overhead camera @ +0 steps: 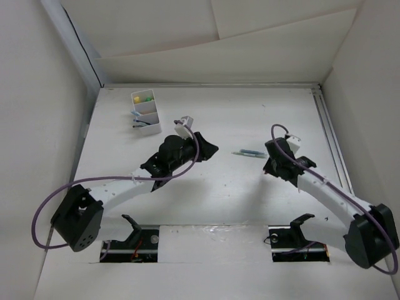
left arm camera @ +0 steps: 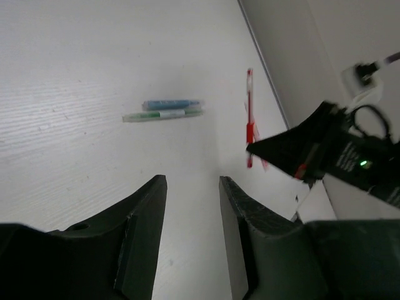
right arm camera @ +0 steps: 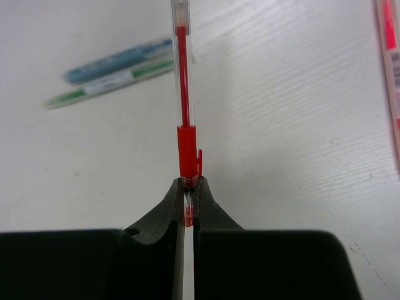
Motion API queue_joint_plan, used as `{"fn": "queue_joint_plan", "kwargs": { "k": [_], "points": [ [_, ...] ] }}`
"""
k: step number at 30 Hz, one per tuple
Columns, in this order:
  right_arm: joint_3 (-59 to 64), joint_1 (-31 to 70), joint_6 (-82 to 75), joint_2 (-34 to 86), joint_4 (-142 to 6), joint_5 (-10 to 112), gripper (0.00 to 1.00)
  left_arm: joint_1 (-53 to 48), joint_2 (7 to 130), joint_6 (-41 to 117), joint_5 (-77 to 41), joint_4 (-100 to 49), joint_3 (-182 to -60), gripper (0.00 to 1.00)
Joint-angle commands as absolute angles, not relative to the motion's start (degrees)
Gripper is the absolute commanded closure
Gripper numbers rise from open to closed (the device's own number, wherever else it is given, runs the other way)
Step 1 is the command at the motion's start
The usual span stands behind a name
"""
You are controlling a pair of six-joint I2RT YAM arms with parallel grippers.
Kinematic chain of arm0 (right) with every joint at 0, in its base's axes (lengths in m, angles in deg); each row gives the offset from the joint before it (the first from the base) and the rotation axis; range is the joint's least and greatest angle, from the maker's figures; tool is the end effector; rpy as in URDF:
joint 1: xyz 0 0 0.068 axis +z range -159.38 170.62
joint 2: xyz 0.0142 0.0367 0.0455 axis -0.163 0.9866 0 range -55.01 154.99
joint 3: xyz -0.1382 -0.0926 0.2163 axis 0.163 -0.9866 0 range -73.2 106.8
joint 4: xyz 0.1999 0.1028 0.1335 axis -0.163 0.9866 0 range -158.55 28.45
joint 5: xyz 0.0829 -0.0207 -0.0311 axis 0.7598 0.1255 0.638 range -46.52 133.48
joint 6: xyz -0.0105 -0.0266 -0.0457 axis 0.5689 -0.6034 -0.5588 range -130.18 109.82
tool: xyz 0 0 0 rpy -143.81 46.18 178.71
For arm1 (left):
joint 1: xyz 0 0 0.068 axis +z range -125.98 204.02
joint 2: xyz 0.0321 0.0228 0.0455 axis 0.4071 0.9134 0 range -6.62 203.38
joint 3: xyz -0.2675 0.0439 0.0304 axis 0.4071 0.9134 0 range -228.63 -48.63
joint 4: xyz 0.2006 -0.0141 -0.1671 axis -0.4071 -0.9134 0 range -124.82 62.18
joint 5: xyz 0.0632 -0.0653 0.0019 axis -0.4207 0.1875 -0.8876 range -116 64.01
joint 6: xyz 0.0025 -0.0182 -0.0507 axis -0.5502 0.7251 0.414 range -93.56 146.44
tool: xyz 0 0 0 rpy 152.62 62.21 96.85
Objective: Sort the stationery into containers
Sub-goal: Pick up the pen from the center of the board.
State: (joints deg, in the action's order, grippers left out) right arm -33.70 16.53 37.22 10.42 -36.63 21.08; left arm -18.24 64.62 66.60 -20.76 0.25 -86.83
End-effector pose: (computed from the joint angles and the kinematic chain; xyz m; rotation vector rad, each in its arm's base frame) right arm 0.1981 0.0811 0.2100 0.5979 2.3968 0.0325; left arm 0.2066 -0.1922 0.2707 0.1079 1.7903 -1.1440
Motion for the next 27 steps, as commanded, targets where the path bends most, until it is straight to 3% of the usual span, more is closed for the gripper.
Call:
{"fn": "queue_joint_plan", "kwargs": {
  "k": [1,6,10,18,27],
  "points": [
    [-29.6,17.3,32.2,3.6,-35.9,19.6,1.0,-18.1,68.3,65.2,-12.4,4.0,-90.6,0.64],
    [-28.3,18.7,22.6,0.3,-41.4,33.9,1.0,-16.9,75.5,67.4,2.0,6.6,-94.1,0.61],
    [-28.3,21.5,17.3,-0.3,-44.8,42.8,1.0,-14.6,77.8,69.1,3.2,7.2,-94.1,0.61],
    [-28.8,25.9,14.0,1.6,-49.0,49.5,1.0,-14.0,78.9,69.1,3.8,7.9,-94.7,0.52],
    [-28.8,28.2,13.4,4.9,-51.3,51.8,1.0,-14.0,81.9,70.5,2.5,8.7,-96.0,0.52]
  ]
}}
